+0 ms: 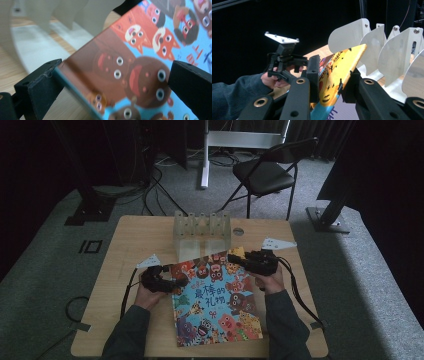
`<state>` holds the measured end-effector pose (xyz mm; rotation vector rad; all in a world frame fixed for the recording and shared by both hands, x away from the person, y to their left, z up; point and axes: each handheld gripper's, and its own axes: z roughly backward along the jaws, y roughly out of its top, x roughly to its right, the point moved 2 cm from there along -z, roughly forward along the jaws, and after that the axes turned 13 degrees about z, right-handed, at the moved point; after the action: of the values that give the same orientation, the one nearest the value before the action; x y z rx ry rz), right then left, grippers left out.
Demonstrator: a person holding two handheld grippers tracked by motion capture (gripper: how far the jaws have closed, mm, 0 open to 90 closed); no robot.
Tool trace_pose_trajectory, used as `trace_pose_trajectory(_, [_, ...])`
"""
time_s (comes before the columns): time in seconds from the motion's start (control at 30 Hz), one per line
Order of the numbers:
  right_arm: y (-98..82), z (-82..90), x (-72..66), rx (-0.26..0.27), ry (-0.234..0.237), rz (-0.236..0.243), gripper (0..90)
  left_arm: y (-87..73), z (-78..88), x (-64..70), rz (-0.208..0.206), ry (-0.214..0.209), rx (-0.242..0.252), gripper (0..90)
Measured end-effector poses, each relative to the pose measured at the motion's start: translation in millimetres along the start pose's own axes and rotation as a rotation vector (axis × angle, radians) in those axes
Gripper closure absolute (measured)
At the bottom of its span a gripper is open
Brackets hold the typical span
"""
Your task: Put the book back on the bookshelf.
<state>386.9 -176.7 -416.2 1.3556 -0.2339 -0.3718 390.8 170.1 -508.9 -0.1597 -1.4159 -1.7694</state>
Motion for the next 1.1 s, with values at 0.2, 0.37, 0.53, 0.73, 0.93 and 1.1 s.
trace_pose_trajectory(0.2, [-3.2,6.2,3.3,0.000,0.003,0.004,72.4,5.9,12.8,6.8,-0.028,0.019,0.042,15.8])
trace_pose_trajectory(0.37, [-1.3,8.2,3.5,-0.003,0.005,0.022,72.0,8.2,18.7,8.0,-0.031,0.018,0.056,24.6])
trace_pose_trajectory(0.53, [-0.6,8.8,4.9,-0.019,0.000,0.040,68.6,11.3,27.1,10.5,-0.030,0.023,0.067,33.2])
trace_pose_trajectory(0.73, [3.5,11.4,3.5,-0.071,-0.038,0.075,62.5,17.1,31.7,15.2,-0.049,0.042,0.081,37.3])
trace_pose_trajectory(0.93, [-2.5,7.1,7.7,-0.128,-0.129,0.051,51.1,24.8,42.3,27.2,-0.108,0.074,0.110,48.4])
trace_pose_trajectory(1.1, [-3.7,5.7,9.0,-0.124,-0.153,0.043,48.3,31.8,48.9,37.5,-0.150,0.095,0.120,52.7])
